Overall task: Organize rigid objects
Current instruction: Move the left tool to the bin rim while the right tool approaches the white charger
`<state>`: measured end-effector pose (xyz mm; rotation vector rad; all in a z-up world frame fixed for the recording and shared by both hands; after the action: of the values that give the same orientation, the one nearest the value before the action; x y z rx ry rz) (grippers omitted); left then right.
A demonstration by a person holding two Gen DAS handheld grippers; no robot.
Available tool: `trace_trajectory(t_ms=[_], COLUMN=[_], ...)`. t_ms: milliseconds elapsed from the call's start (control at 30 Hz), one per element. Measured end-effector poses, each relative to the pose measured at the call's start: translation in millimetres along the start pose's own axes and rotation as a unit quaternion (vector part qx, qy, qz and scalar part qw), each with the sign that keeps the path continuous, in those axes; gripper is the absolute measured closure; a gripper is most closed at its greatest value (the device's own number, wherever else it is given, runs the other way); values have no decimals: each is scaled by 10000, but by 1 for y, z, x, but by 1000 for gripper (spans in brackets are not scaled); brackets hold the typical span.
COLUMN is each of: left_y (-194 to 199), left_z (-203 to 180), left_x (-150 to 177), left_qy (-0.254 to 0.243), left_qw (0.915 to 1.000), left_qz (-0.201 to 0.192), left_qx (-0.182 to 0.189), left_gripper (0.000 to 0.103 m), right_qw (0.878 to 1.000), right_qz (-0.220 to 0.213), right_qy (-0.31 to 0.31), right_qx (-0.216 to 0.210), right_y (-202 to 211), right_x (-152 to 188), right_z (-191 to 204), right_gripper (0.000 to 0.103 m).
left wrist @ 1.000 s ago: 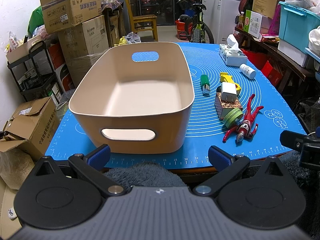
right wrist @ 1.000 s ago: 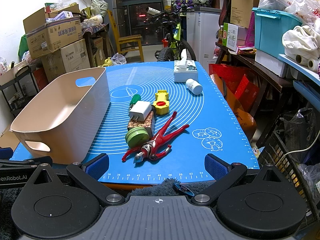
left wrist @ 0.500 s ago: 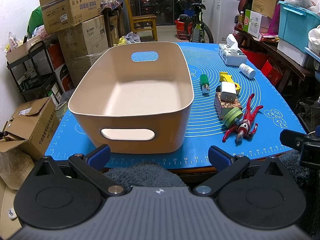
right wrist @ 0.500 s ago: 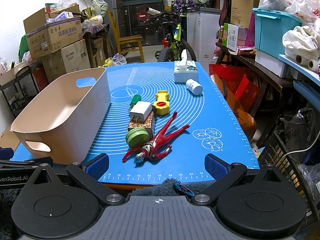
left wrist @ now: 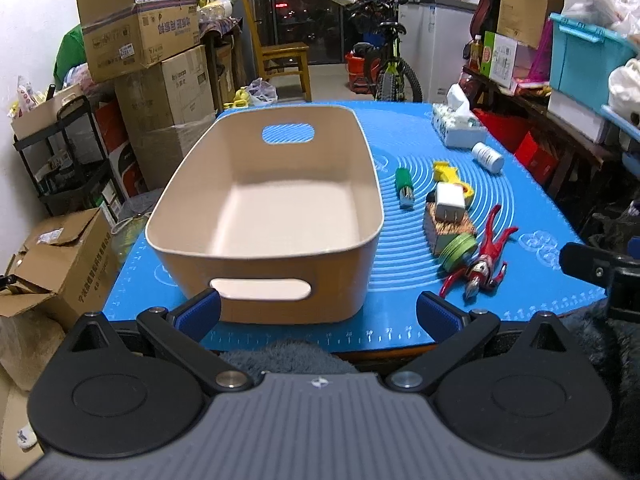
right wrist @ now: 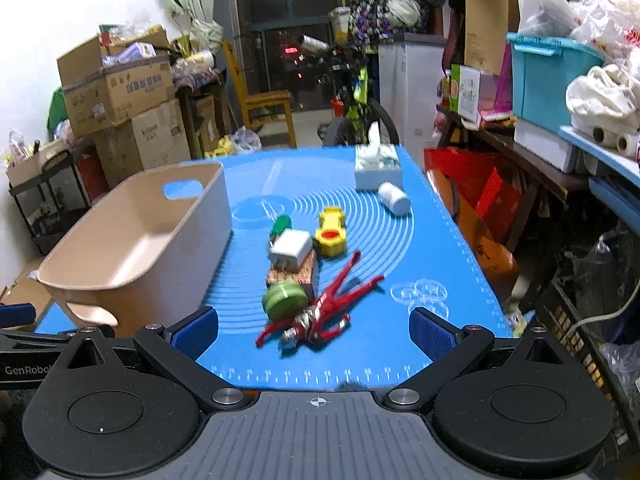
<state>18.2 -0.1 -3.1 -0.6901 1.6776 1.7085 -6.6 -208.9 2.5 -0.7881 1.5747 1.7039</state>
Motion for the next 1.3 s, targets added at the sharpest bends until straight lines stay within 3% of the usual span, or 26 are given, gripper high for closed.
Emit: trace_trajectory(t_ms=[233,533,767,1067,1300], left_y=[6,-10,-48,-102,-122], left_z=[33,86,125,162,164], left_x=[-36,-78,-92,-95,-81], left_qy=[250,399,399,482,559], left_qw=[9995,9970,9937,9934,9929], left_qz=[-182,-393,-206,487,846], left_qx=[74,-538,-1025,-918,-626], left_gripper=[0,0,0,2,22], right_qw=[9986,9984,9988,9980,9953], right_qz=[-339,-314,-119,262,730], right_qy=[344,242,378,533,604], right_qx=[-228,-410,-290,-200,-185], right_y=[-2,-47,-95,-159,-202], right_x=[-27,-64,-80,-89,-81], right_z=[14,23,28,32,31], right_gripper=[2,2,2,2,7])
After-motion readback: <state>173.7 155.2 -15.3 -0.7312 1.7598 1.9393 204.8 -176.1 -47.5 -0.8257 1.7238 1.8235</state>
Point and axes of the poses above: each gripper's, at about its wrist camera, not at the fingertips, and y roughly against the way its jaws point, z to its left, x to its underside, the point moved 3 cm from there along -y, roughly the way its jaws point, and after that the axes turned 1 degree about z, right-handed, at the moved point
